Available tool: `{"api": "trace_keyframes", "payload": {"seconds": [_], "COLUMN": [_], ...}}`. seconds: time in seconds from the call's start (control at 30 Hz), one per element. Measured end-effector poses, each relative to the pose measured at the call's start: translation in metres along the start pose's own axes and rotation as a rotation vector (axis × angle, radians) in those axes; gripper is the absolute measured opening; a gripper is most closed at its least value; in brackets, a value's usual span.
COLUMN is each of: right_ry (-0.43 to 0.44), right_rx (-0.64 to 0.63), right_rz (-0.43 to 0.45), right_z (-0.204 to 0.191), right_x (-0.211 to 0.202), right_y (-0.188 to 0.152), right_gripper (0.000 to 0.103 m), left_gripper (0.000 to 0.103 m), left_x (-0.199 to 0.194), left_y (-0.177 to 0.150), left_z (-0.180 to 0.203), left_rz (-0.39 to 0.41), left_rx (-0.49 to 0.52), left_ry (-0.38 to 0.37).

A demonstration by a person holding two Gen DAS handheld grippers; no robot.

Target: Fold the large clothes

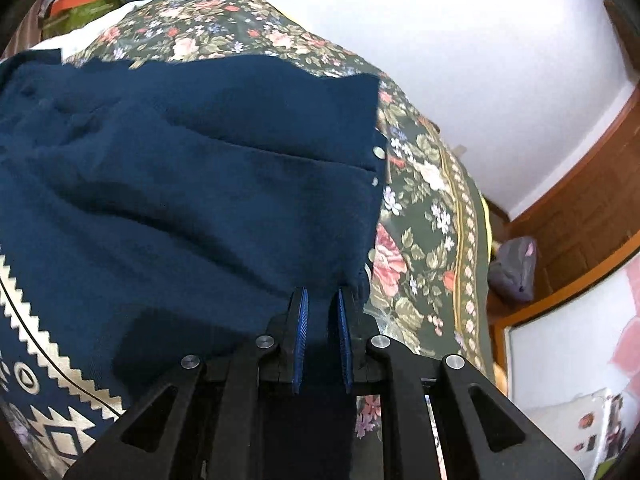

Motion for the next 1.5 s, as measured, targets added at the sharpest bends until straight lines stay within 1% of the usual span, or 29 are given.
{"api": "trace_keyframes", "payload": {"seconds": [0.07, 0.17, 0.23, 0.27, 0.3, 0.37, 0.43, 0.5, 0.53, 0.57, 0.6, 0.67, 0.7, 0.77, 0.83, 0.87, 0.9, 0.93, 1.0, 1.07, 1.13, 1.17, 1.2, 1.23, 1.3, 1.33, 1.43, 1.5], "right_ry": [0.071, 0.239, 0.338, 0.370, 0.419, 0.508, 0.626, 0.726, 0.751, 0.752, 0.728, 0.679, 0.694, 0.746, 0.809, 0.842, 0.857, 0.855, 0.820, 0.763, 0.643, 0.574, 0.523, 0.499, 0.481, 0.469, 0.436, 0.435], "right_rx": [0.049, 0.099, 0.090, 0.086, 0.081, 0.075, 0.069, 0.052, 0.029, 0.007, -0.033, -0.058, -0.033, 0.031, 0.095, 0.129, 0.155, 0.170, 0.191, 0.210, 0.211, 0.212, 0.218, 0.232, 0.255, 0.258, 0.257, 0.258], "right_rz": [-0.045, -0.112, -0.118, -0.110, -0.095, -0.069, -0.060, -0.096, -0.128, -0.152, -0.194, -0.234, -0.259, -0.288, -0.343, -0.360, -0.350, -0.325, -0.254, -0.184, -0.114, -0.096, -0.095, -0.104, -0.129, -0.133, -0.134, -0.127], "right_z": [0.009, 0.022, 0.023, 0.021, 0.018, 0.005, -0.017, -0.045, -0.064, -0.078, -0.099, -0.118, -0.123, -0.116, -0.102, -0.089, -0.075, -0.061, -0.028, 0.008, 0.043, 0.059, 0.074, 0.089, 0.114, 0.120, 0.143, 0.152], "right_x": [-0.007, -0.025, -0.047, -0.055, -0.068, -0.087, -0.102, -0.104, -0.100, -0.097, -0.086, -0.067, -0.055, -0.045, -0.042, -0.046, -0.052, -0.059, -0.075, -0.087, -0.096, -0.097, -0.096, -0.095, -0.095, -0.094, -0.097, -0.102], "right_y": [-0.001, -0.007, -0.011, -0.011, -0.011, -0.008, -0.001, 0.004, 0.004, 0.002, -0.003, -0.011, -0.015, -0.014, -0.011, -0.009, -0.008, -0.008, -0.013, -0.021, -0.034, -0.043, -0.051, -0.061, -0.081, -0.085, -0.101, -0.108], "right_gripper": [0.010, 0.010, 0.010, 0.010, 0.010, 0.010, 0.010, 0.010, 0.010, 0.010, 0.010, 0.010, 0.010, 0.010, 0.010, 0.010, 0.010, 0.010, 0.010, 0.010, 0.010, 0.010, 0.010, 0.010, 0.010, 0.010, 0.010, 0.010], "left_gripper": [0.013, 0.013, 0.013, 0.013, 0.013, 0.013, 0.013, 0.013, 0.013, 0.012, 0.012, 0.012, 0.012, 0.012, 0.012, 0.012, 0.012, 0.012, 0.012, 0.012, 0.012, 0.012, 0.012, 0.012, 0.012, 0.012, 0.012, 0.013], "left_x": [-0.013, -0.031, -0.039, -0.040, -0.041, -0.039, -0.039, -0.045, -0.048, -0.050, -0.053, -0.057, -0.057, -0.055, -0.053, -0.053, -0.052, -0.052, -0.049, -0.045, -0.039, -0.034, -0.031, -0.022, -0.004, 0.007, 0.034, 0.038], "left_y": [0.000, -0.002, -0.007, -0.009, -0.011, -0.014, -0.017, -0.017, -0.016, -0.014, -0.011, -0.005, -0.002, 0.001, 0.005, 0.007, 0.009, 0.011, 0.011, 0.006, -0.004, -0.014, -0.020, -0.033, -0.057, -0.070, -0.101, -0.111], "left_z": [0.005, 0.000, -0.005, -0.006, -0.006, -0.004, 0.000, 0.009, 0.013, 0.017, 0.022, 0.036, 0.043, 0.061, 0.083, 0.092, 0.102, 0.116, 0.142, 0.171, 0.196, 0.214, 0.223, 0.237, 0.254, 0.260, 0.264, 0.259], "left_rz": [0.011, 0.016, 0.001, -0.010, -0.016, -0.028, -0.029, -0.013, -0.004, 0.004, 0.012, 0.022, 0.021, 0.019, 0.029, 0.032, 0.034, 0.041, 0.050, 0.048, 0.042, 0.029, 0.016, -0.019, -0.100, -0.148, -0.275, -0.296], "left_rx": [0.016, 0.013, 0.015, 0.023, 0.030, 0.051, 0.063, 0.084, 0.099, 0.110, 0.125, 0.150, 0.160, 0.198, 0.243, 0.258, 0.271, 0.290, 0.329, 0.377, 0.425, 0.460, 0.476, 0.504, 0.555, 0.584, 0.667, 0.688], "left_ry": [0.012, 0.038, 0.062, 0.081, 0.097, 0.129, 0.139, 0.146, 0.145, 0.143, 0.136, 0.099, 0.081, 0.059, 0.056, 0.049, 0.038, 0.020, -0.004, -0.033, -0.063, -0.086, -0.099, -0.123, -0.151, -0.152, -0.112, -0.100]}}
Point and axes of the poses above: each gripper's, at about its wrist camera, not at the fingertips, and x roughly the way its jaws point, z to its right, y to its top, the point moved 1 cm from there along x, roughly the way its jaws point, and after that the axes turned 9 degrees about x, right-handed, at the moved point
